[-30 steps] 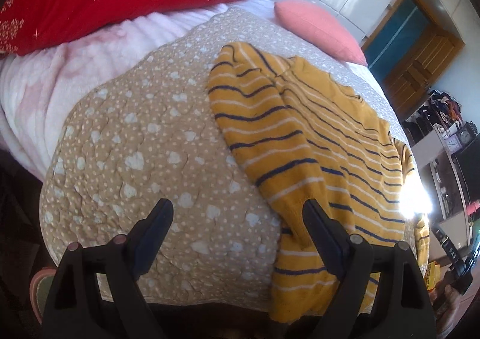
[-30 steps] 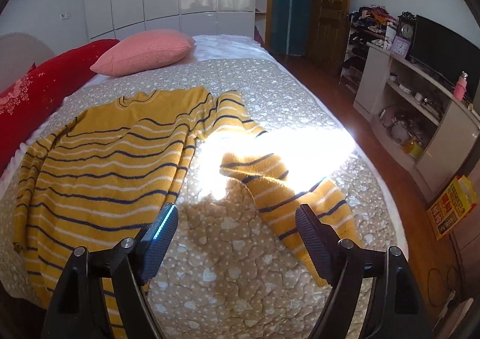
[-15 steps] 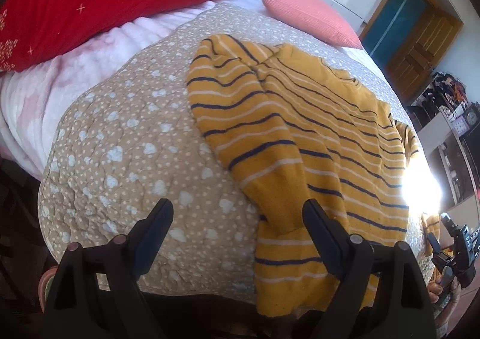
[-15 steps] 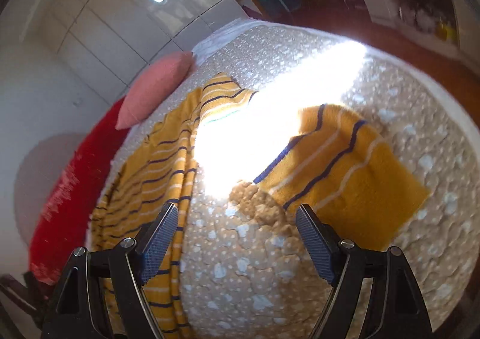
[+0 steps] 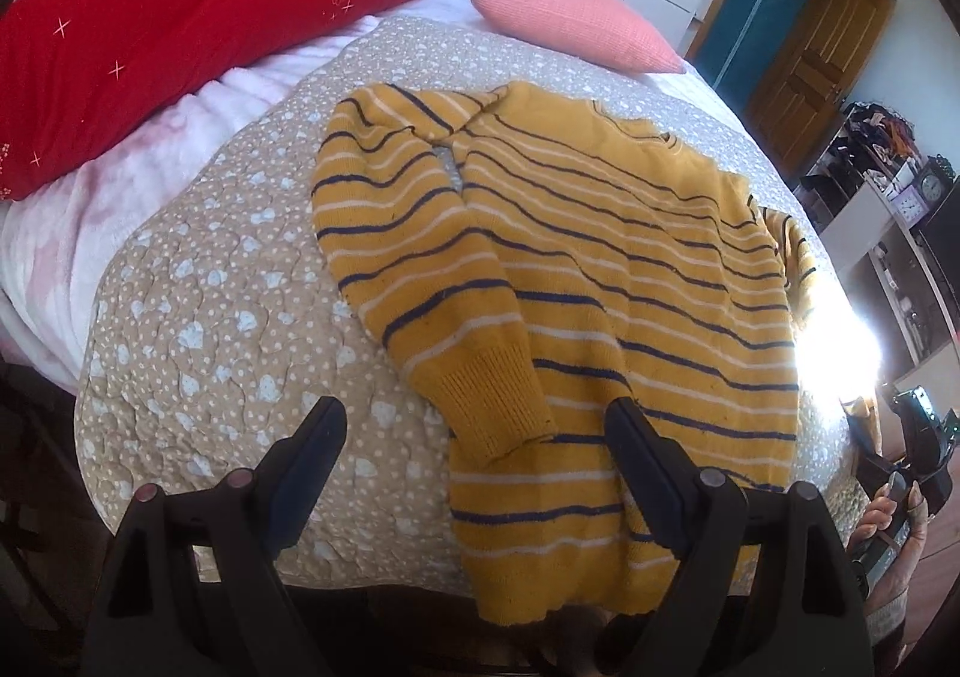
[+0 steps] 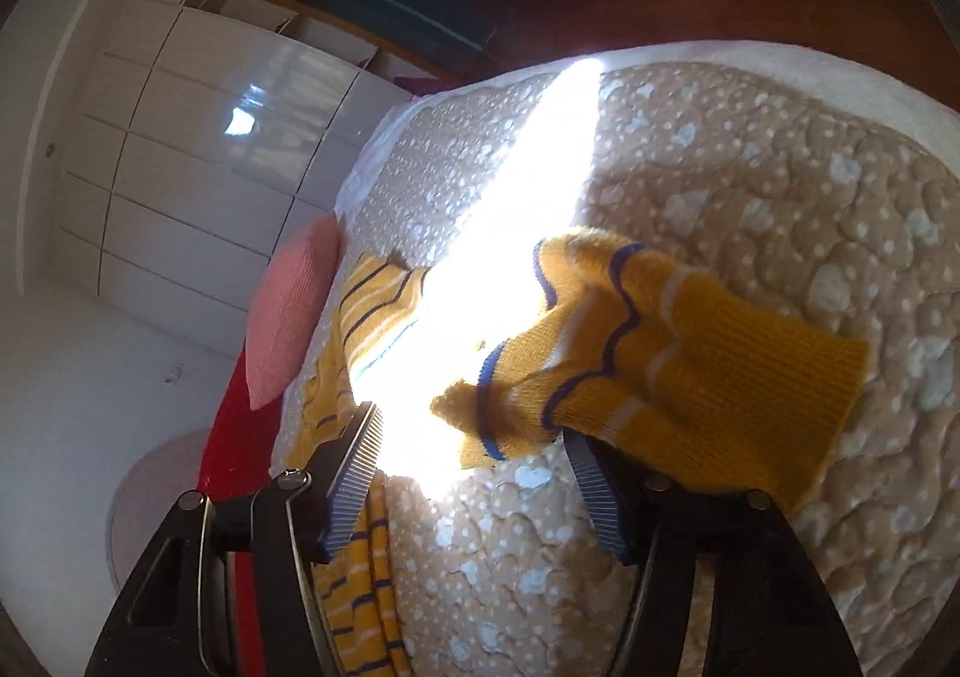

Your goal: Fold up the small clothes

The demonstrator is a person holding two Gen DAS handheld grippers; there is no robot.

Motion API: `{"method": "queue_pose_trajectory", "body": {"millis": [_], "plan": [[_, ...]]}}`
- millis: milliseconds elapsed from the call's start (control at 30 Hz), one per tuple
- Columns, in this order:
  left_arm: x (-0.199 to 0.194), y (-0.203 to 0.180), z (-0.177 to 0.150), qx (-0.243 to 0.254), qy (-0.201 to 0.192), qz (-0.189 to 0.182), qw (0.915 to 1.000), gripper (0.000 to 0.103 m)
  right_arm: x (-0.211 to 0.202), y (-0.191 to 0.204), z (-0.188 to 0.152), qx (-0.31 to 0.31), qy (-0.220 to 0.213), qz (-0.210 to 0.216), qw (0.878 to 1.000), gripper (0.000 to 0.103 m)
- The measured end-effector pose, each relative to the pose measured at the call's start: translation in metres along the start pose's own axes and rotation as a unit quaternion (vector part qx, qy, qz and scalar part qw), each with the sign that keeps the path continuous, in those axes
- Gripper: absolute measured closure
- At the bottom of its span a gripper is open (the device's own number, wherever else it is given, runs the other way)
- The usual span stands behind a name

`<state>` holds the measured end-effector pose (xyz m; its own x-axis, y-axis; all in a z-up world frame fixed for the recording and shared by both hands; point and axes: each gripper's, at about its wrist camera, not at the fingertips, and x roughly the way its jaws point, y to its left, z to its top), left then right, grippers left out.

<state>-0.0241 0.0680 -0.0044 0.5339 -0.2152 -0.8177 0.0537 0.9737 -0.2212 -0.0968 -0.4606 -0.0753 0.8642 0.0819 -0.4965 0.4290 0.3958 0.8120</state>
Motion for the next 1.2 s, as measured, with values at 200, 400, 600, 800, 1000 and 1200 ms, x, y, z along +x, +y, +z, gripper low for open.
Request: {"method": "queue_pose_trajectory", "body": {"millis": [200, 400, 600, 800, 1000, 1200], "plan": [[0.000, -0.006, -0.002, 0.007, 0.003, -0.005, 1.0000, 0.016, -0.014, -0.005, 0.004, 0.009, 0.000, 0.010, 1.000, 0.038], [0.005, -0.007, -0.005, 0.005, 0.010, -0.009, 0.9999, 0.016, -0.022, -0.012, -0.023, 0.007, 0.034, 0.024, 0.999, 0.024], [0.005, -0.013, -0.008, 0.017, 0.013, -0.011, 0.9997, 0.016, -0.025, -0.021, -0.002, 0.023, -0.015, 0.001, 1.000, 0.024], [0.002, -0.012, -0.010, 0.014, 0.012, -0.002, 0.9998, 0.016, -0.022, -0.024, 0.038, -0.003, -0.052, -0.053, 0.997, 0.064], [-0.002, -0.013, -0.009, 0.017, 0.006, -0.001, 0.9998, 0.016, -0.066, -0.003, 0.086, -0.081, -0.117, -0.095, 0.985, 0.092], [0.000, -0.007, -0.006, 0.006, 0.007, -0.003, 1.0000, 0.016, -0.099, 0.014, 0.137, -0.129, -0.185, -0.185, 0.957, 0.092]]}}
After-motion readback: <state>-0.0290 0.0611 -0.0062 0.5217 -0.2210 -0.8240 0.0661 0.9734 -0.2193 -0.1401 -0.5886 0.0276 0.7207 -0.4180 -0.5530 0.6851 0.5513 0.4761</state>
